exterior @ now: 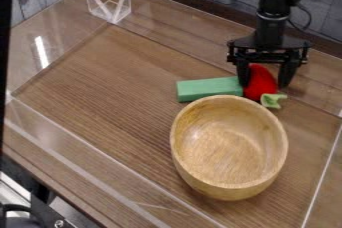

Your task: Move the red fruit to the left

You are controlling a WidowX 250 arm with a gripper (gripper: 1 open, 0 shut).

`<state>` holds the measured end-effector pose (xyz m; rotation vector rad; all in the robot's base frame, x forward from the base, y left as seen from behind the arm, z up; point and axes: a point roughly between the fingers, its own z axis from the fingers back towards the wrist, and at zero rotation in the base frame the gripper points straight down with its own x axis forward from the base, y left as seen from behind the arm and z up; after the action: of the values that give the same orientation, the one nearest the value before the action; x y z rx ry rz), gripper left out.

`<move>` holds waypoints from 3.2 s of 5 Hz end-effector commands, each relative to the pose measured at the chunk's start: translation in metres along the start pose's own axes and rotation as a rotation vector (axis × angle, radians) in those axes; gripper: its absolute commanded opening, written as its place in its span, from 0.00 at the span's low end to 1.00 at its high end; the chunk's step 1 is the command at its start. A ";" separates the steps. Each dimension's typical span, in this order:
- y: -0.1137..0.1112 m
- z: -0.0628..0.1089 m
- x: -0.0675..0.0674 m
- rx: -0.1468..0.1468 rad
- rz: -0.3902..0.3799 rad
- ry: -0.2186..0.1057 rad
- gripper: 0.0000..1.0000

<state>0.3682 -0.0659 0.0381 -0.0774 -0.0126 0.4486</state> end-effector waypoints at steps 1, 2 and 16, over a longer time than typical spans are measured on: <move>-0.012 0.015 -0.002 -0.021 -0.034 -0.034 0.00; -0.012 0.025 -0.005 -0.030 -0.036 -0.038 0.00; 0.056 0.128 0.000 -0.232 0.110 -0.067 0.00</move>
<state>0.3391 -0.0078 0.1381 -0.2770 -0.0536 0.5703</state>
